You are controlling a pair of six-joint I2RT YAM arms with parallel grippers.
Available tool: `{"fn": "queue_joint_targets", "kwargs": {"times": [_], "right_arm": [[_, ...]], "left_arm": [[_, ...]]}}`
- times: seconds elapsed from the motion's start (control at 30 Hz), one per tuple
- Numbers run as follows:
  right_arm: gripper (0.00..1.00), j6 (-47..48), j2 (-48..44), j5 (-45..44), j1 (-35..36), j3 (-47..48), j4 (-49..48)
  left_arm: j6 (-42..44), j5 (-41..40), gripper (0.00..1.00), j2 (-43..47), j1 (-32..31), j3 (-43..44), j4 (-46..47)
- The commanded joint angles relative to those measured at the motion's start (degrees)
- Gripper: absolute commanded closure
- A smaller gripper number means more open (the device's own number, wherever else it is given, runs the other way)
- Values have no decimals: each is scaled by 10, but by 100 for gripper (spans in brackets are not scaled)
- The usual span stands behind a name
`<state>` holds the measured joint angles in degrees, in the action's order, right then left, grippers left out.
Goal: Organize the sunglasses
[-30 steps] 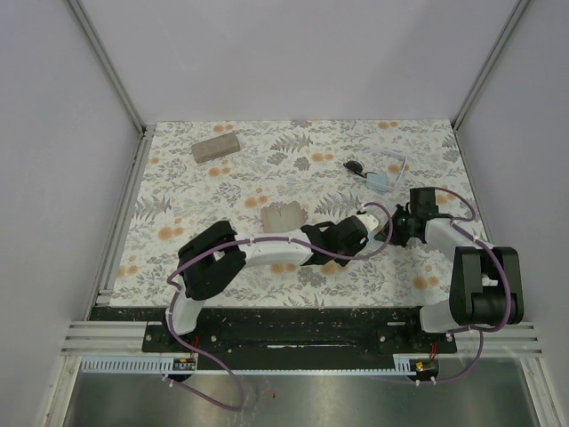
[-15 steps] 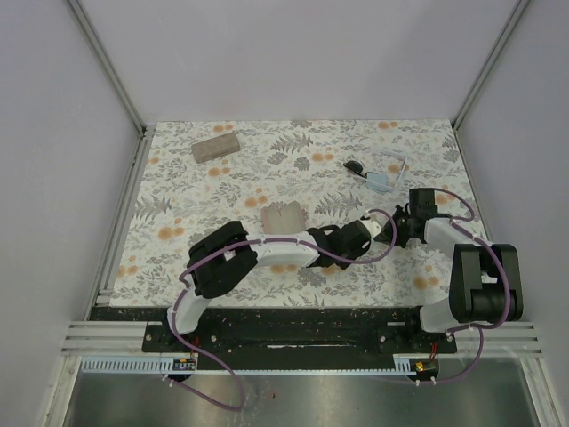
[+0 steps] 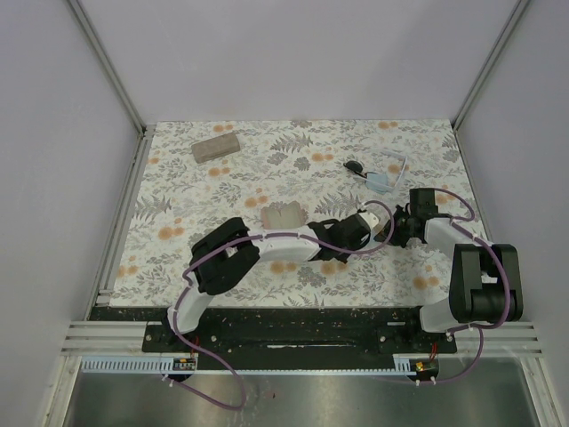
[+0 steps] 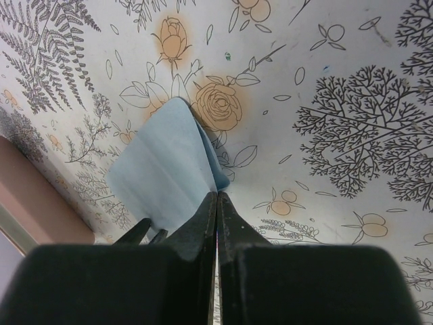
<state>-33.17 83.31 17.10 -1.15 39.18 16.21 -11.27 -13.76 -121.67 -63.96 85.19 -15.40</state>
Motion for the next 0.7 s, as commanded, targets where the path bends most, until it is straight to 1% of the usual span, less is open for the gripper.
{"fn": "queue_joint_targets", "kwargs": {"times": [0.0, 0.07, 0.13, 0.23, 0.4, 0.5, 0.67], "right_arm": [[100, 10, -17, 1, -3, 6, -10], [100, 9, -17, 2, -3, 5, -9], [100, 10, -17, 3, -3, 5, -12], [100, 7, -13, 13, -3, 7, -14], [100, -1, -22, 55, -3, 21, -10], [100, -3, -40, 71, -2, 49, 12], [100, 16, -44, 100, 0, 110, 59]], "left_arm": [[-15, 4, 81, -30, 10, 21, -37], [-17, 2, 88, -37, 12, 28, -47], [-19, 5, 100, -39, 13, 33, -53], [-19, 18, 100, -33, 13, 35, -53], [-27, 30, 100, -4, 13, 31, -51], [-31, 36, 100, 18, 12, 35, -57], [-39, 38, 100, 46, 15, 38, -80]]}}
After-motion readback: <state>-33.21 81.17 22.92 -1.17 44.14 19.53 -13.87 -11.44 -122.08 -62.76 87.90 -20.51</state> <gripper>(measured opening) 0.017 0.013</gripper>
